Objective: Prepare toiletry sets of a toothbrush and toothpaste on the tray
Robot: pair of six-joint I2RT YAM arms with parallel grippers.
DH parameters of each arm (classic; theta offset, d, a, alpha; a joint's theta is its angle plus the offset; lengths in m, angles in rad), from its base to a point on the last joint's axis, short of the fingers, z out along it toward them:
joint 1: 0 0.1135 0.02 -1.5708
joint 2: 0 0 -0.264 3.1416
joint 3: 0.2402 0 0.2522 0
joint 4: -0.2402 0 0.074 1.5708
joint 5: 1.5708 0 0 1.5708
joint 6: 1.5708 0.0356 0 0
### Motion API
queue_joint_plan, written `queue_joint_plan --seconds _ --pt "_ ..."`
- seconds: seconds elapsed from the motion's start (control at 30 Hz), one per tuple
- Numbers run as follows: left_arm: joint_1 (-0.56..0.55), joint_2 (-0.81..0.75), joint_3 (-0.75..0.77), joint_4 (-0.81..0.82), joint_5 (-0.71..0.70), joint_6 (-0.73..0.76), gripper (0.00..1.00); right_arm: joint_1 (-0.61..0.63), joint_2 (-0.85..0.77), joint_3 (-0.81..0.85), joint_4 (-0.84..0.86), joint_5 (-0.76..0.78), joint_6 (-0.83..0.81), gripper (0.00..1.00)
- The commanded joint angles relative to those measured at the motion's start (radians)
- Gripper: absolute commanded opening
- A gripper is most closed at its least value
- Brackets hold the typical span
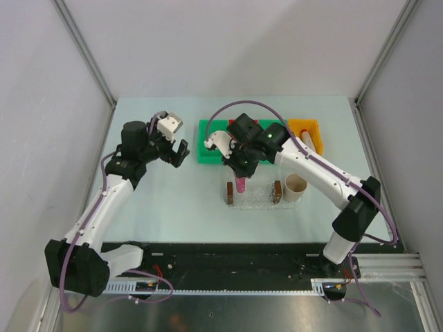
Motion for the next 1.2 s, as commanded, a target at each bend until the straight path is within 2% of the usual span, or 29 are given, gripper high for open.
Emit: queue_joint_plan --seconds 0.0,0.53,1.17 --pt "0.025 -0.002 -0.008 0.014 0.006 -0.045 0.96 0.008 0.005 0.009 0.014 0.015 -0.014 0.0" --pt "0.049 0.016 -0.009 0.017 0.047 -0.063 0.95 0.013 -0.023 -0.063 0.07 0.015 -0.013 0.0" --pt "0.052 0.035 -0.017 0.018 0.06 -0.063 0.95 0.014 -0.036 0.004 0.048 0.021 -0.011 0.0"
